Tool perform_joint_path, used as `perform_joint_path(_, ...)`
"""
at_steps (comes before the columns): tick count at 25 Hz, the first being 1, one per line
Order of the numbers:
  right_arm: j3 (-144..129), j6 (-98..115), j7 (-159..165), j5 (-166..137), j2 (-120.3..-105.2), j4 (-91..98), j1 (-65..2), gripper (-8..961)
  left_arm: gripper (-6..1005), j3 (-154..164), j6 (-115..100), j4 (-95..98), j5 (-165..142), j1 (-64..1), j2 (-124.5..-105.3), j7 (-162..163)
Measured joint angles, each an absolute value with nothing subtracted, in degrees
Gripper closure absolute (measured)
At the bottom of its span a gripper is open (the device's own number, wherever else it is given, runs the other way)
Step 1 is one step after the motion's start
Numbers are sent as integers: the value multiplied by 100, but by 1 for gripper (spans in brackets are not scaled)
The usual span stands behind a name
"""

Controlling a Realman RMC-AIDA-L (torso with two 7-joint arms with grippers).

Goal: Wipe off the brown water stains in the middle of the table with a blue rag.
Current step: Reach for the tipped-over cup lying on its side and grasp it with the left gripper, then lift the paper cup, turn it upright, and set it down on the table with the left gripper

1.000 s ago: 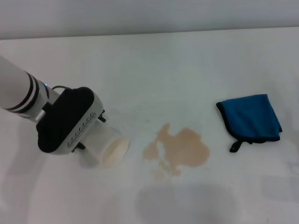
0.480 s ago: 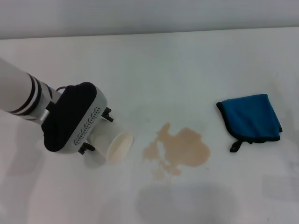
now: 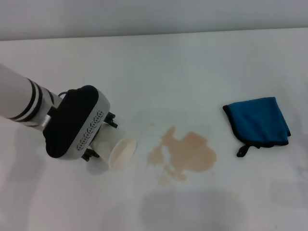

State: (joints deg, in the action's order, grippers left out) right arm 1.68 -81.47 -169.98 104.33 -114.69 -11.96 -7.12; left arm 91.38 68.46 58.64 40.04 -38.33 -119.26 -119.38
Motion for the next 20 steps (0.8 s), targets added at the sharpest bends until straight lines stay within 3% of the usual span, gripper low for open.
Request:
perform_joint_path(6, 166, -8147, -16998, 10433, -11469, -1195, -712, 127, 186, 9175, 6835, 5857, 3933, -3824, -11927, -11949)
perform_joint_path(13, 166, -8146, -16998, 10432, -11470, -1195, -706, 127, 282, 8951, 6680, 6063, 4103, -3751, -11927, -11928)
perform_joint_path(20, 167, -8142, -16998, 10433, -11470, -1109, -738, 127, 324, 8560, 6512, 6489, 5010, -3311, -11917, -12038)
